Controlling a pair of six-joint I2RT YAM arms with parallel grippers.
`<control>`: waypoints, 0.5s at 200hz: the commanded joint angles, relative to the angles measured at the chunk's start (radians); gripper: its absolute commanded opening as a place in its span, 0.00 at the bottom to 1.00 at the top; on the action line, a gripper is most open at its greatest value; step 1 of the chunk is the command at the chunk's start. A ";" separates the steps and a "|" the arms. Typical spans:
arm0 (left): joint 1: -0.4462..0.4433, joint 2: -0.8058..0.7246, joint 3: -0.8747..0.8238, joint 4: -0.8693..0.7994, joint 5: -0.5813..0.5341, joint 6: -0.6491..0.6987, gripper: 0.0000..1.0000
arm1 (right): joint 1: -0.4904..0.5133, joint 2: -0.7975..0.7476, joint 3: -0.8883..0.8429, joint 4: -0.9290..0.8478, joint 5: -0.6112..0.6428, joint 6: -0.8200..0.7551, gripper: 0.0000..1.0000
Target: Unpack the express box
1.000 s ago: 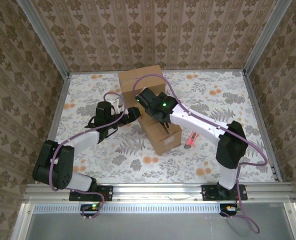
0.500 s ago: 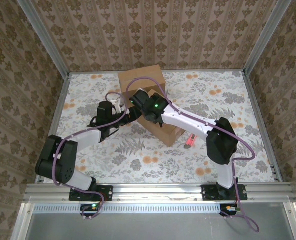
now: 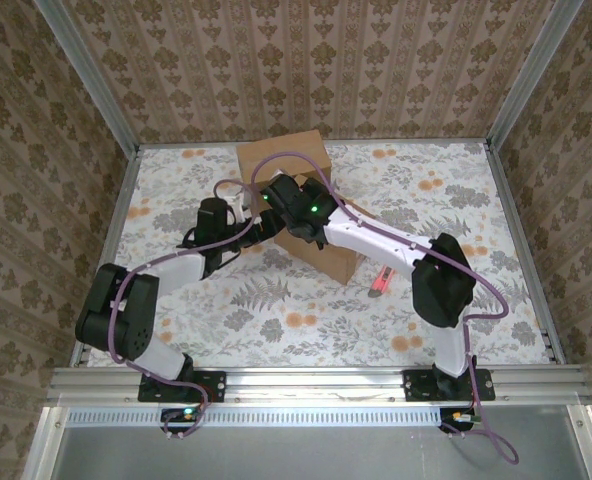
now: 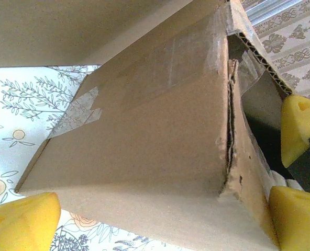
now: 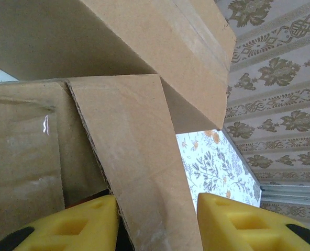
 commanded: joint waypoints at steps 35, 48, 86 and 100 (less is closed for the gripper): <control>0.003 0.074 -0.020 -0.273 -0.048 0.091 1.00 | -0.040 0.066 0.053 0.049 0.009 -0.032 0.38; 0.002 0.072 -0.018 -0.299 -0.052 0.102 1.00 | -0.045 0.071 0.060 0.068 0.022 -0.035 0.31; 0.004 0.056 -0.036 -0.387 -0.081 0.146 1.00 | -0.058 0.066 0.077 0.168 0.110 -0.077 0.12; 0.005 0.053 -0.044 -0.420 -0.097 0.165 1.00 | -0.068 0.056 0.087 0.186 0.124 -0.077 0.06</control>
